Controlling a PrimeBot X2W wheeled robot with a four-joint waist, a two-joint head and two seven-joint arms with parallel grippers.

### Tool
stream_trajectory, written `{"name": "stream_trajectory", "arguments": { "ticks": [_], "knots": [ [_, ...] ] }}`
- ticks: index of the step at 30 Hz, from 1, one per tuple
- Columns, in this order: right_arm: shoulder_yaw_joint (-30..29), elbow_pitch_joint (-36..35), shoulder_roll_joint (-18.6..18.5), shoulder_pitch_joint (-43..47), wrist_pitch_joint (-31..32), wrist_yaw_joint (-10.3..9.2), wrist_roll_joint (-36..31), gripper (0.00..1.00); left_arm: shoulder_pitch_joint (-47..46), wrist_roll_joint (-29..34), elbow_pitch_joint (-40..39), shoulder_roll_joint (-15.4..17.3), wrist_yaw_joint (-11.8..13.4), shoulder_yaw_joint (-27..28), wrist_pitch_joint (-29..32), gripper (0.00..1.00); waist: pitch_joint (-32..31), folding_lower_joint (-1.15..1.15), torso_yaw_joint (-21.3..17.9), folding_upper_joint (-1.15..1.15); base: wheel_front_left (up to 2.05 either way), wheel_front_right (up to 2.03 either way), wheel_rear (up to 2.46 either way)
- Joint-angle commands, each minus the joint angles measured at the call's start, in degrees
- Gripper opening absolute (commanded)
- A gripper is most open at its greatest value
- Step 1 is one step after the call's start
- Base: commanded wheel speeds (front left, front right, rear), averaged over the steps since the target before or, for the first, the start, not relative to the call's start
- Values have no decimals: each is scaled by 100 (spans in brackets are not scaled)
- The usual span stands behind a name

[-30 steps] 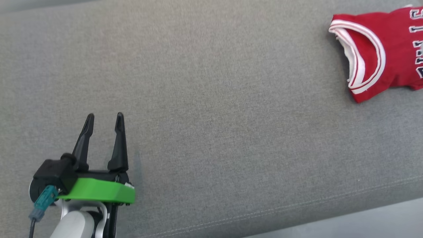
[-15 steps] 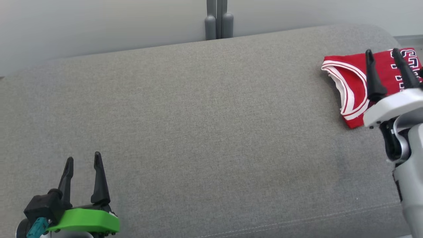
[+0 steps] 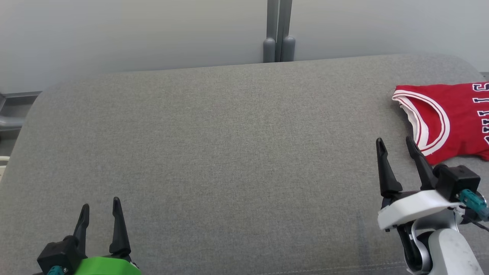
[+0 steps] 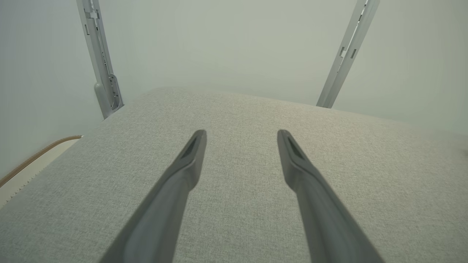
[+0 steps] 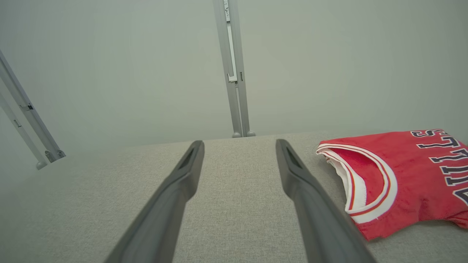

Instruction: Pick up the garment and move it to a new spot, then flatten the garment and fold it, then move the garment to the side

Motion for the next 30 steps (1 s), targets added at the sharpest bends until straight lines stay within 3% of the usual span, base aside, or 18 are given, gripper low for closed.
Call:
{"name": "stream_trajectory", "arguments": {
  "ticks": [1,10,18,30],
  "knots": [
    [14,-122,-6,212,-4,-8,73,100,81,58,24,-20,-17,3,-46,100,-46,0,69,0,0,0,0],
    [408,-211,11,783,-196,-8,642,100,40,152,139,-64,-103,-133,-44,100,-121,0,145,0,0,0,0],
    [596,-92,9,948,-302,-7,727,100,-24,169,225,-43,-264,-252,-41,100,-203,0,173,0,0,0,0],
    [625,-53,11,1005,-214,-7,658,100,9,251,259,-21,-203,-288,-43,100,-271,0,184,0,0,0,0]
  ]
}}
